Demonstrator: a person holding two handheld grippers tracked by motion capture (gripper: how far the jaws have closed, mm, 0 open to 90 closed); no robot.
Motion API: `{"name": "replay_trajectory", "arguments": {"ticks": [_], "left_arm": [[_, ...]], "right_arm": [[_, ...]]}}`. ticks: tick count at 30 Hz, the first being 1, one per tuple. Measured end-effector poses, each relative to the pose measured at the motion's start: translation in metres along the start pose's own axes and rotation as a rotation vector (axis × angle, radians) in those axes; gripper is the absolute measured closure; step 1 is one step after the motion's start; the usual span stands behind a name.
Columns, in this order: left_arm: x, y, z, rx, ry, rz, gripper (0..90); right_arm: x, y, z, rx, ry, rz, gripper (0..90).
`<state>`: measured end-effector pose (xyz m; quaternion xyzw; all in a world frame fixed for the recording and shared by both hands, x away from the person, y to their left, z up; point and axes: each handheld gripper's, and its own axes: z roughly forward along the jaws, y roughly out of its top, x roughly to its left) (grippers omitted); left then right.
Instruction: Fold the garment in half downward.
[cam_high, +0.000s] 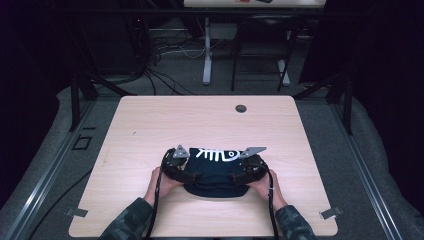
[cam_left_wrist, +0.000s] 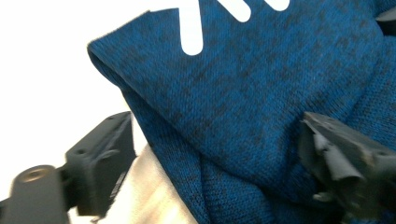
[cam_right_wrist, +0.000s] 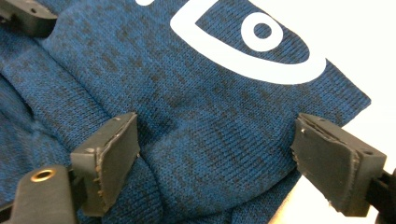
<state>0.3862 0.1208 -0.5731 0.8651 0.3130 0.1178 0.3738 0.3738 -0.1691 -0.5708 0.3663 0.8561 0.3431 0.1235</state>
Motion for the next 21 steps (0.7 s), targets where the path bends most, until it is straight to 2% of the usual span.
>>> {"name": "replay_trajectory", "arguments": {"ticks": [4,7,9,14,18,21], "left_arm": [[-0.001,0.004,-0.013,-0.052,-0.007,-0.018,3.5],[0.000,0.005,-0.029,-0.096,0.012,-0.022,2.9],[0.001,0.003,-0.036,-0.107,0.025,-0.023,2.9],[0.005,-0.008,-0.049,-0.109,0.056,-0.034,2.7],[0.008,-0.016,-0.053,-0.096,0.070,-0.045,2.1],[0.010,-0.023,-0.057,-0.076,0.094,-0.040,1.1]], "right_arm": [[0.000,0.003,-0.011,-0.045,0.023,0.018,9.1],[0.002,0.003,-0.024,-0.081,0.014,0.011,9.0],[0.003,0.003,-0.031,-0.094,0.008,0.012,9.3],[0.004,-0.008,-0.051,-0.099,-0.020,-0.009,9.7],[-0.005,-0.020,-0.061,-0.111,-0.023,0.036,10.1],[-0.011,-0.030,-0.064,-0.092,-0.036,0.051,10.1]]}}
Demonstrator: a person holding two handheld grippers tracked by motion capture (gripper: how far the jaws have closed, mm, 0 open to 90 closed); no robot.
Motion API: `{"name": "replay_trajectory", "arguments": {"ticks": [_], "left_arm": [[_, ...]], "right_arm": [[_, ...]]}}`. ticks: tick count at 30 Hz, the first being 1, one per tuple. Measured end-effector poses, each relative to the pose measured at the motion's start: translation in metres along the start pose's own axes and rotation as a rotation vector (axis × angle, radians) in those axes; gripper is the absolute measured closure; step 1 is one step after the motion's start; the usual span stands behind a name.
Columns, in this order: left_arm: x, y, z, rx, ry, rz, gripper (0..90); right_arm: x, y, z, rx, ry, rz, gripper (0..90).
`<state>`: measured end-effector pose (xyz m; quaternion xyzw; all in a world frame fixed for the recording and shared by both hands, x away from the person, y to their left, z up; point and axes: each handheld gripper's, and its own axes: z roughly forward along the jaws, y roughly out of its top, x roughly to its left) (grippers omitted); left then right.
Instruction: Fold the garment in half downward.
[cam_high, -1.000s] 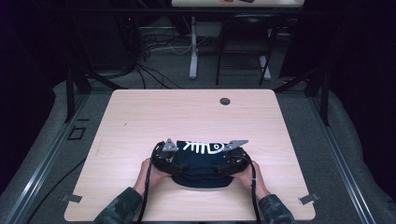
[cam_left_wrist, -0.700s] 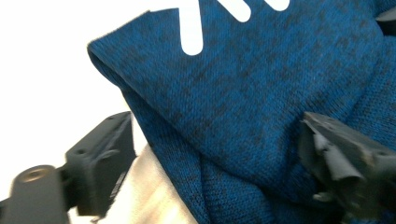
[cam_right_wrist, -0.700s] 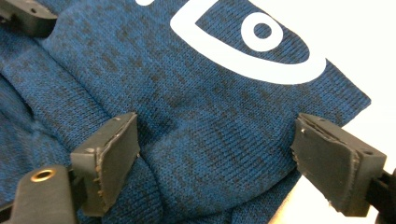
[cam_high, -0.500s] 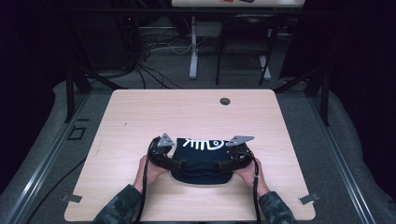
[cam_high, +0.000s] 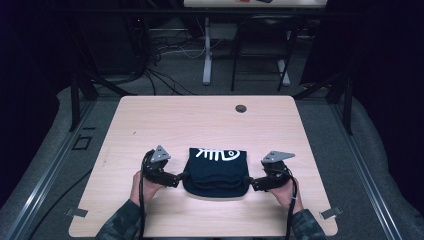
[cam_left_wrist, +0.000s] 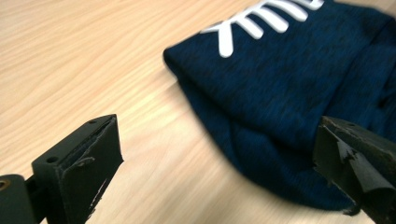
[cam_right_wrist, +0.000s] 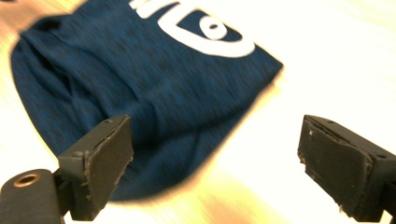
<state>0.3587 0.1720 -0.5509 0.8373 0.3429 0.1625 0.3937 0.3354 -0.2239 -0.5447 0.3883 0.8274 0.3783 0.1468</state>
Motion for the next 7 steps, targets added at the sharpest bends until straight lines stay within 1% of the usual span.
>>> {"name": "replay_trajectory", "arguments": {"ticks": [1,2,3,4,5,7], "left_arm": [[0.001,-0.003,-0.002,0.004,0.010,0.000,1.0],[0.002,-0.005,-0.003,0.004,0.019,-0.002,0.9],[0.003,-0.008,-0.004,0.010,0.026,-0.005,0.9],[0.006,-0.011,-0.005,0.020,0.033,-0.008,0.8],[0.007,-0.014,-0.006,0.025,0.034,-0.017,0.8],[0.010,-0.020,-0.006,0.045,0.037,-0.029,0.7]], "right_arm": [[-0.002,-0.005,-0.001,0.006,-0.010,0.013,10.4],[-0.005,-0.009,-0.002,0.021,-0.012,0.012,10.4],[-0.006,-0.013,-0.002,0.022,-0.013,0.022,10.4],[-0.008,-0.017,-0.002,0.038,-0.019,0.025,10.4],[-0.009,-0.022,-0.002,0.055,-0.025,0.027,10.5],[-0.011,-0.029,-0.002,0.070,-0.038,0.036,10.6]]}}
